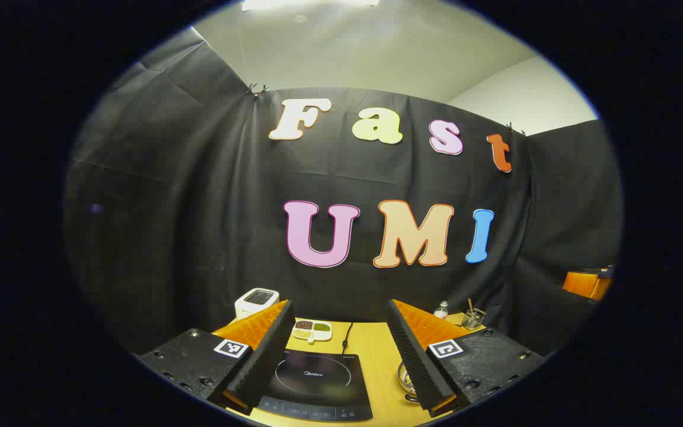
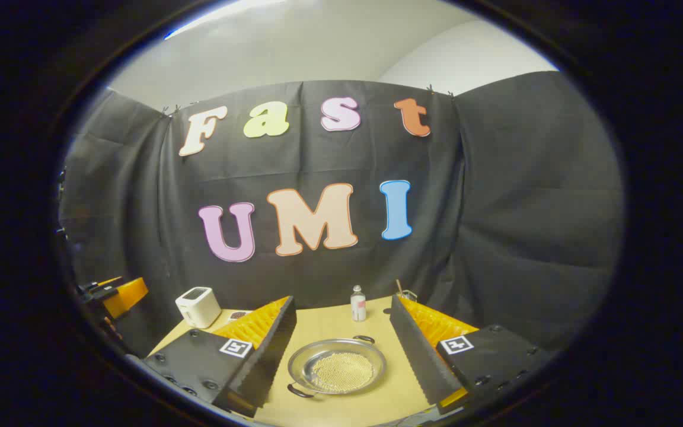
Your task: First push the handle of the pot to place it horizontally, then grasp the pot with both hands and set it on the induction cooktop.
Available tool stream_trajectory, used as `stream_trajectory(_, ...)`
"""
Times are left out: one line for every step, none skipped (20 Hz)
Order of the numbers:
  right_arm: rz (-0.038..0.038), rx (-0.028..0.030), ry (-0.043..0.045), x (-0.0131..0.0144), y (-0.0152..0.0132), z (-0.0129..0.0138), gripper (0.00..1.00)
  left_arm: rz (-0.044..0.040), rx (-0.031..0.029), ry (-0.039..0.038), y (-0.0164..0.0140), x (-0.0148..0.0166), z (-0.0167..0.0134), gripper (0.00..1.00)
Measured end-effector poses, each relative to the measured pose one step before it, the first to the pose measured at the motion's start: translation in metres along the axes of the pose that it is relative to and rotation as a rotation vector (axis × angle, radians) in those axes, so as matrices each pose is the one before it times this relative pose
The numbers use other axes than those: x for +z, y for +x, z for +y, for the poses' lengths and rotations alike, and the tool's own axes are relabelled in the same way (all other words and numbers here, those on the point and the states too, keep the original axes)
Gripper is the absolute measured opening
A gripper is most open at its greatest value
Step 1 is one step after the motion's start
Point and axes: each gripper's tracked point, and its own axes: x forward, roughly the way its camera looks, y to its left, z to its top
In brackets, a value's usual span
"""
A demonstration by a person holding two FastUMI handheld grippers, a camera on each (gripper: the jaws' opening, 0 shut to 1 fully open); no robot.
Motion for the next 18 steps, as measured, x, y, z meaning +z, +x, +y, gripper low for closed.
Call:
stream_trajectory(0.00128, 0.00055, -0.00284, -0.00091, -0.00077, 0.00064, 0.92, -0.00190, 0.00160, 0.00345, -0.00078, -0.00049, 0.00226, 0.91)
stream_trajectory(0.00197, 0.00008, -0.00052, -0.00096, -0.00051, 0.00088, 0.92, -0.00259, 0.00124, 0.00386, -0.00155, 0.00024, 0.00101, 0.91)
stream_trajectory(0.00494, 0.00132, 0.00002, -0.00135, 0.00106, 0.00069, 0.92, -0.00083, -0.00218, 0.00352, -0.00130, -0.00017, -0.00076, 0.91)
stream_trajectory(0.00471, 0.00063, 0.00213, -0.00135, 0.00116, 0.00052, 0.92, -0.00051, -0.00337, 0.00528, -0.00105, 0.00047, -0.00075, 0.91)
stream_trajectory(0.00343, 0.00214, 0.00333, -0.00160, 0.00090, 0.00075, 0.92, 0.00087, -0.00210, 0.00491, -0.00076, -0.00096, 0.00063, 0.91)
stream_trajectory(0.00262, 0.00197, 0.00320, -0.00101, 0.00074, 0.00067, 0.92, 0.00095, -0.00075, 0.00224, -0.00159, -0.00069, 0.00101, 0.91)
stream_trajectory(0.00431, 0.00467, 0.00428, -0.00275, 0.00119, 0.00123, 0.92, 0.00168, 0.00061, -0.00116, -0.00090, -0.00088, 0.00057, 0.91)
stream_trajectory(0.00497, 0.00641, 0.00700, -0.00262, 0.00075, 0.00081, 0.92, 0.00385, 0.00505, -0.00557, -0.00185, -0.00121, 0.00006, 0.91)
stream_trajectory(0.00601, 0.00897, 0.00667, -0.00215, 0.00015, 0.00029, 0.92, 0.00275, 0.00660, -0.00836, -0.00118, -0.00242, 0.00054, 0.90)
stream_trajectory(0.00998, 0.01021, 0.00373, -0.00267, 0.00115, 0.00005, 0.92, 0.00502, 0.01054, -0.00774, -0.00143, -0.00145, 0.00097, 0.91)
stream_trajectory(0.00946, 0.00796, 0.00113, -0.00376, 0.00127, -0.00198, 0.92, 0.00435, 0.01321, -0.00459, -0.00261, -0.00105, 0.00181, 0.90)
stream_trajectory(0.00722, 0.00721, -0.00151, -0.00113, 0.00186, -0.00216, 0.92, 0.00070, 0.01730, -0.00076, -0.00237, -0.00024, 0.00241, 0.91)
stream_trajectory(0.00639, 0.00974, -0.00373, -0.00102, 0.00258, -0.00183, 0.92, -0.00018, 0.01745, 0.00129, -0.00116, -0.00006, 0.00069, 0.91)
stream_trajectory(0.00518, 0.01123, -0.00380, 0.00024, 0.00290, -0.00098, 0.92, 0.00294, 0.01902, -0.00085, -0.00158, 0.00064, 0.00087, 0.91)
stream_trajectory(0.00648, 0.01259, -0.00451, 0.00007, 0.00230, -0.00195, 0.92, 0.00883, 0.01369, 0.00059, -0.00124, -0.00239, -0.00170, 0.90)
stream_trajectory(0.00918, 0.01199, -0.00369, 0.00029, 0.00438, -0.00204, 0.92, 0.00661, 0.01036, 0.00733, -0.00285, -0.00094, -0.00192, 0.90)
stream_trajectory(0.00537, 0.00834, -0.00097, 0.00076, 0.00283, -0.00251, 0.92, -0.00136, 0.00694, 0.00917, -0.00196, 0.00065, -0.00108, 0.95)
stream_trajectory(0.00107, 0.00655, -0.00105, 0.00175, 0.00266, -0.00239, 0.92, -0.00439, 0.00425, 0.01082, -0.00016, 0.00219, -0.00229, 0.95)
